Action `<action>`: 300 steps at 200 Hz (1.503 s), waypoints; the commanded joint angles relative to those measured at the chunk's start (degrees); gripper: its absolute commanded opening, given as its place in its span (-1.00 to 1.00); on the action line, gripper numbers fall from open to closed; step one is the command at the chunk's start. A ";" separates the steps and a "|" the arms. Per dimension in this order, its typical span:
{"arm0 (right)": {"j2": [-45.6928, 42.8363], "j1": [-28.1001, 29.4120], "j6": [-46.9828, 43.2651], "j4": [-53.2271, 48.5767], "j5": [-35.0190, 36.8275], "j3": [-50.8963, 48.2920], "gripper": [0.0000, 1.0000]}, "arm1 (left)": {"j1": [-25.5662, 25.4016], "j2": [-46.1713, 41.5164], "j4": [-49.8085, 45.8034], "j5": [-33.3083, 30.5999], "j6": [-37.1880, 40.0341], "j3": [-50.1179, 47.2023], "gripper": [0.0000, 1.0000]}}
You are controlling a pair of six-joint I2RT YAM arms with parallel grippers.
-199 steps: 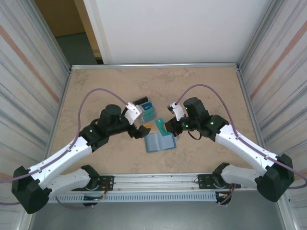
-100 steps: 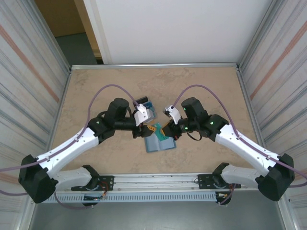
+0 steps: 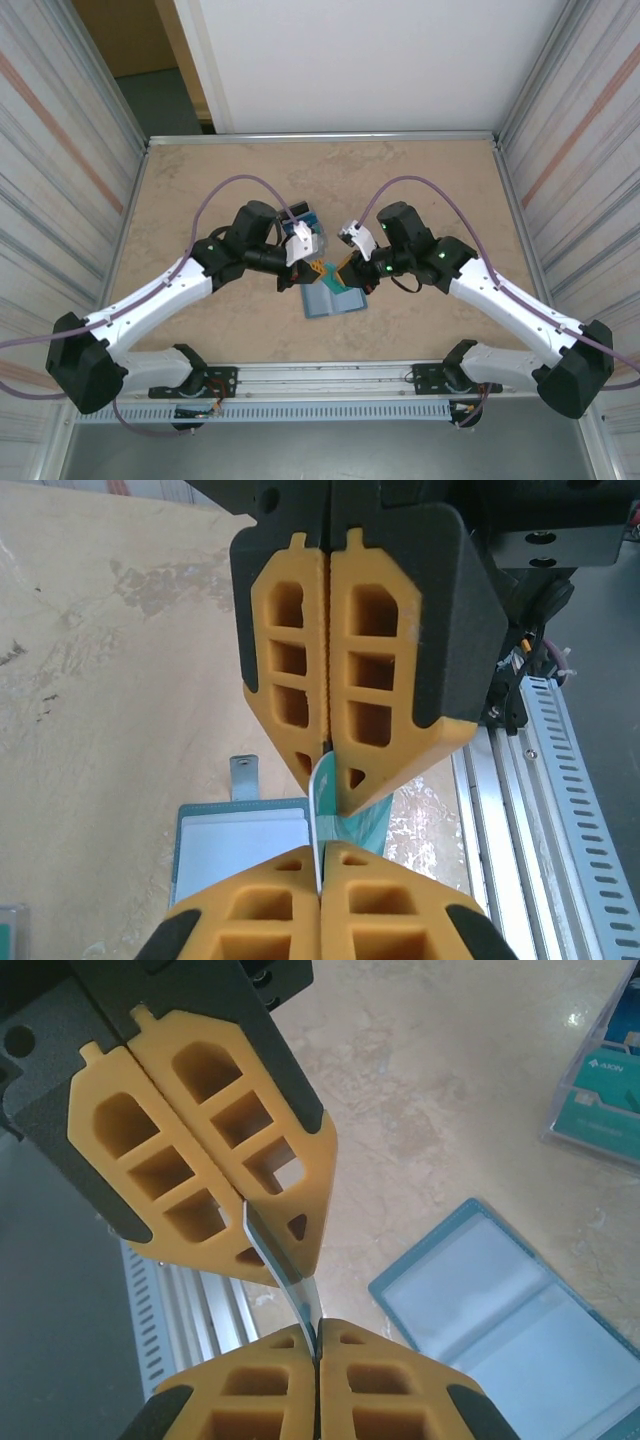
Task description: Take the credit cards out of the card holder
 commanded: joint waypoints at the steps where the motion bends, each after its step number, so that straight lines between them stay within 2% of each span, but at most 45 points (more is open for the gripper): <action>1: -0.34 0.36 -0.75 0.55 0.92 1.98 -0.78 | -0.12 -0.01 -1.08 0.11 1.65 1.53 -1.00; 14: -1.40 0.19 -0.22 1.15 3.32 1.30 -0.61 | -0.12 -0.63 -0.86 -1.21 1.57 1.07 -1.00; 27: -2.78 -0.27 0.90 2.35 5.78 0.09 -0.29 | -0.12 -1.81 0.20 -2.82 0.67 0.29 -1.00; 48: -5.72 -1.37 3.27 4.89 7.28 -2.01 0.03 | -0.12 -4.81 4.76 -7.18 -2.71 -2.80 -1.00; 79: -11.71 -1.23 7.87 9.65 10.10 -5.28 0.29 | -0.03 -11.14 12.64 -15.09 -12.34 -8.07 -1.00; 90: -13.61 -1.26 10.11 13.23 11.81 -7.43 0.33 | -0.03 -13.70 17.07 -18.04 -17.34 -10.77 -1.00; 113: -17.19 -1.53 15.52 19.99 15.41 -11.91 0.54 | -0.03 -18.78 25.06 -24.42 -27.08 -16.45 -1.00; 133: -18.99 -2.31 20.70 28.44 13.56 -16.31 0.66 | -0.03 -22.15 28.44 -27.97 -33.45 -19.63 -1.00; 151: -19.12 -3.60 25.58 36.89 10.55 -19.93 0.75 | -0.03 -24.04 32.50 -28.66 -38.72 -22.01 -1.00; 203: -12.83 -5.57 32.38 50.15 1.18 -21.91 0.73 | -0.02 -23.20 45.01 -23.61 -50.12 -25.26 -1.00; 255: -4.12 -4.92 33.66 56.40 -4.58 -18.14 0.56 | -0.03 -19.49 51.48 -17.85 -54.31 -24.98 -1.00; 281: -2.35 -4.98 33.97 58.87 -6.28 -16.81 0.31 | -0.03 -18.40 51.57 -15.89 -54.57 -24.42 -1.00; 288: -2.13 -4.91 33.97 59.43 -6.52 -16.55 0.18 | -0.03 -18.18 51.57 -15.46 -54.60 -24.28 -1.00; 300: -2.32 -4.91 33.85 60.11 -6.94 -16.42 -0.17 | -0.03 -17.95 51.52 -15.37 -54.55 -24.25 -1.00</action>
